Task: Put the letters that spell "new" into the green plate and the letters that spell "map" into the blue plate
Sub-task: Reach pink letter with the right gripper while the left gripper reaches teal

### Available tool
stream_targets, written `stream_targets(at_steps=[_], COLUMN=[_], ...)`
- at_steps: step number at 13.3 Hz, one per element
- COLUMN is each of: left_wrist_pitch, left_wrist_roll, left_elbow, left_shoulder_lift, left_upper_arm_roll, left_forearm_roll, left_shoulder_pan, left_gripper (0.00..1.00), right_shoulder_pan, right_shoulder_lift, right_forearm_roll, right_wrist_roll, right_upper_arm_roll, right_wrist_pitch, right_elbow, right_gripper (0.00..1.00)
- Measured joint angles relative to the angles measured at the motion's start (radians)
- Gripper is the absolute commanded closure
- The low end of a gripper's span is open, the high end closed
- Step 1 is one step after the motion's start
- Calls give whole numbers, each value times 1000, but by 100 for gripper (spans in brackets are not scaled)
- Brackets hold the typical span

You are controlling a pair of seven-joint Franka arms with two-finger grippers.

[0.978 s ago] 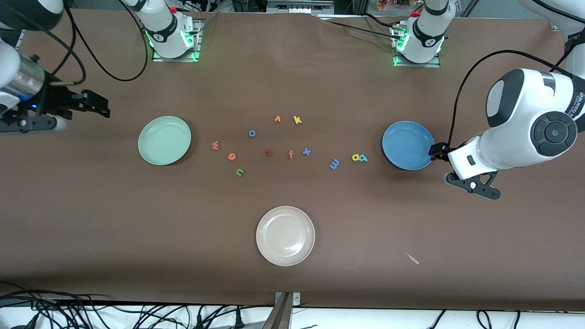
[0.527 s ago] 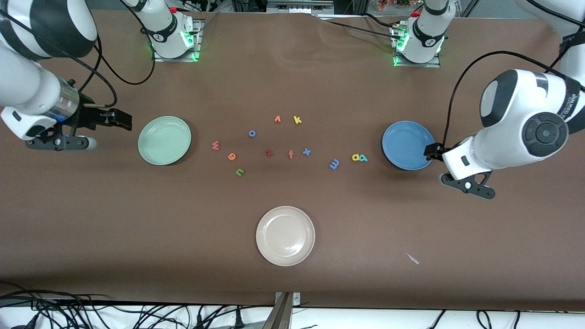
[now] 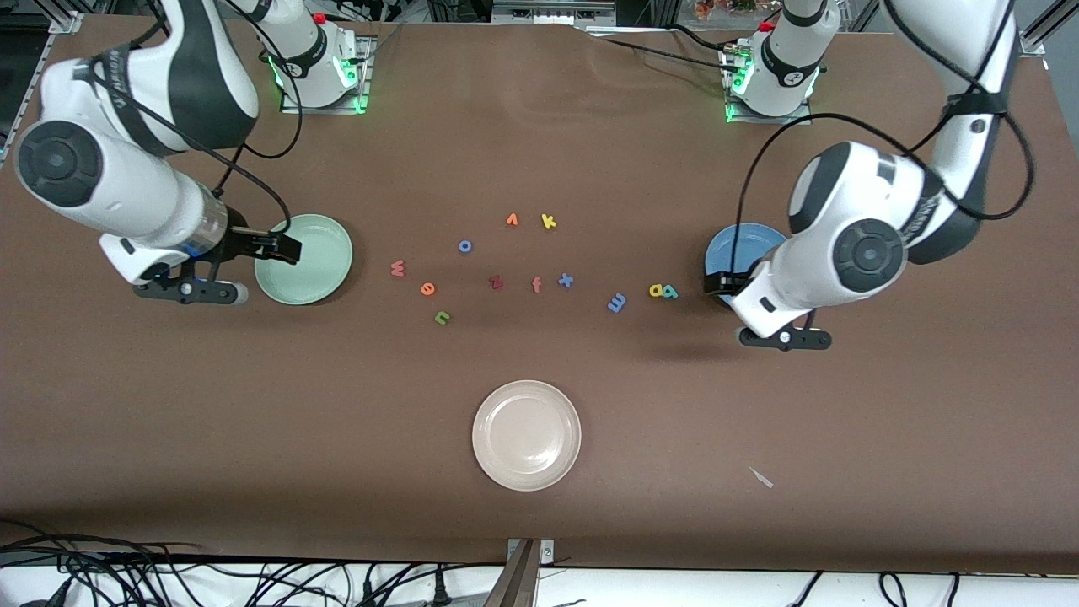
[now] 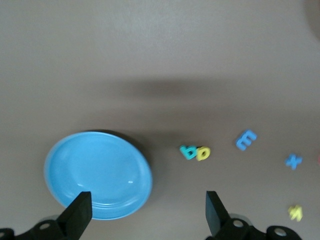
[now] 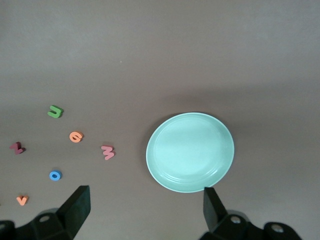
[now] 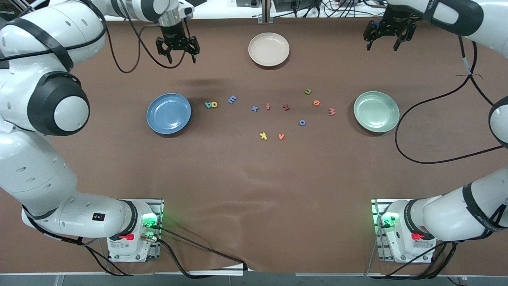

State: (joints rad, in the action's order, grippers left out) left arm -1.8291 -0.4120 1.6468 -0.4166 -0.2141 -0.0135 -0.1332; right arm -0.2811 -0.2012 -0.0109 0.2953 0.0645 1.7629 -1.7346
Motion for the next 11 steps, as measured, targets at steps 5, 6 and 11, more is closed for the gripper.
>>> stream_targets(at_steps=[5, 6, 11], left_wrist_pitch=[-246, -307, -513], left_wrist_roll=[-324, -381, -556], left_elbow=[197, 235, 344], left_shoulder_lift=[-4, -5, -49], left_upper_arm_roll=[-1, -1, -4], left_forearm_roll=[0, 0, -4], left_shoulder_pan=[-44, -45, -66], left_gripper=[1, 1, 7], right_shoulder_pan=[-91, -113, -150], right_shoulder_lift=[-21, -26, -55], right_forearm_roll=[0, 0, 2], right_wrist_roll=[196, 238, 227], right_upper_arm_roll=[-2, -3, -44], right_wrist_pitch=[178, 222, 431], right_elbow=[-154, -187, -370], right_gripper=[0, 0, 0])
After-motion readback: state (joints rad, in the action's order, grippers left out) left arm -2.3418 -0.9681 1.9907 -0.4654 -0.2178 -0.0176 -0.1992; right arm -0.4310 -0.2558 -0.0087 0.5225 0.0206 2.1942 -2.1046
